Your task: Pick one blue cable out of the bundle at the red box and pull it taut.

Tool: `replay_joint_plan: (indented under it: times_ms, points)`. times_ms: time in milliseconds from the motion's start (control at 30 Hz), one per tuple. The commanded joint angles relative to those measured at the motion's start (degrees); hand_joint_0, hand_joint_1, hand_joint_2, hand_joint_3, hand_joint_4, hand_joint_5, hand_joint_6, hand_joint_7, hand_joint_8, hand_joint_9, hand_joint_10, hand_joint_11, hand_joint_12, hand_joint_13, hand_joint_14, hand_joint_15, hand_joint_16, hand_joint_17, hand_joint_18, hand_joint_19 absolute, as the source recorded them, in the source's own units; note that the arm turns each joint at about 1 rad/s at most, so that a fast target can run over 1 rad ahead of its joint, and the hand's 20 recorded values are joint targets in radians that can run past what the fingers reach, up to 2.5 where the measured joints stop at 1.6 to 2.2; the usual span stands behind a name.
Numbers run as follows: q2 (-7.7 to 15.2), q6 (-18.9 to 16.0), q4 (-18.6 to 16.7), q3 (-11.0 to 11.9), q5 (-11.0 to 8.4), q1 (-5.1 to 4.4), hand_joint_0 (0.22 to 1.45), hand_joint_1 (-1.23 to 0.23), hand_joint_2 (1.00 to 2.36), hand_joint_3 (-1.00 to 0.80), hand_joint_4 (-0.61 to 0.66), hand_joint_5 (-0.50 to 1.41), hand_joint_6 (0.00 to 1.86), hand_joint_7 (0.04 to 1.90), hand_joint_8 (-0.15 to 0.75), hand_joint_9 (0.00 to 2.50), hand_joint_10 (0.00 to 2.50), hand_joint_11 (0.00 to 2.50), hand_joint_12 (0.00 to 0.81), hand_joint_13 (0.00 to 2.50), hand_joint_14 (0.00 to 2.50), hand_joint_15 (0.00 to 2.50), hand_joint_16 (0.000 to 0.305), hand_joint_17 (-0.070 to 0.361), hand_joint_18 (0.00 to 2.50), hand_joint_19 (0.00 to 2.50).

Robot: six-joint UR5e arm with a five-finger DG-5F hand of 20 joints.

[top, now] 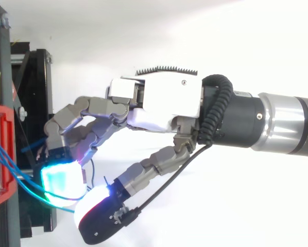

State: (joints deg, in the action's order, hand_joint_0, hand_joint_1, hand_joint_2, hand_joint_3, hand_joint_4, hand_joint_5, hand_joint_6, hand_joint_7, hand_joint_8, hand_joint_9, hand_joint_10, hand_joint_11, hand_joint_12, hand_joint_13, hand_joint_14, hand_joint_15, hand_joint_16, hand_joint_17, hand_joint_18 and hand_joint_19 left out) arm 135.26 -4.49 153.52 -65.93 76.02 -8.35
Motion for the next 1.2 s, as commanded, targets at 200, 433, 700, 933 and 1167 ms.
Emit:
replay_joint_plan:
  times_ms: [200, 433, 700, 933, 1167]
  points:
    - [0.0, 0.0, 0.0, -0.1, -0.08, 0.0, 0.58, -0.86, 1.0, -0.25, -0.12, -0.05, 0.9, 0.98, 0.386, 0.95, 0.01, 0.97, 0.413, 0.52, 0.01, 0.26, 0.064, 0.145, 0.47, 0.2]
    - [0.0, 0.0, 0.0, -0.1, 0.01, 0.0, 0.57, -0.83, 1.0, -0.25, -0.11, -0.05, 0.9, 0.97, 0.391, 0.95, 0.01, 0.96, 0.416, 0.52, 0.01, 0.26, 0.065, 0.147, 0.46, 0.2]
    - [0.0, 0.0, 0.0, 0.0, 0.01, -0.09, 0.56, -0.78, 1.0, -0.26, -0.08, -0.06, 0.9, 0.98, 0.392, 0.94, 0.0, 0.97, 0.419, 0.5, 0.01, 0.26, 0.066, 0.148, 0.45, 0.22]
    - [0.0, 0.0, 0.0, 0.0, 0.01, -0.09, 0.56, -0.77, 1.0, -0.27, -0.06, -0.06, 0.9, 0.98, 0.398, 0.95, 0.0, 0.97, 0.422, 0.51, 0.01, 0.27, 0.066, 0.149, 0.45, 0.22]
    - [0.0, 0.0, 0.0, -0.1, 0.01, -0.09, 0.55, -0.69, 1.01, -0.3, -0.04, -0.06, 0.9, 0.98, 0.395, 0.94, 0.01, 0.98, 0.414, 0.51, 0.01, 0.28, 0.064, 0.144, 0.43, 0.24]
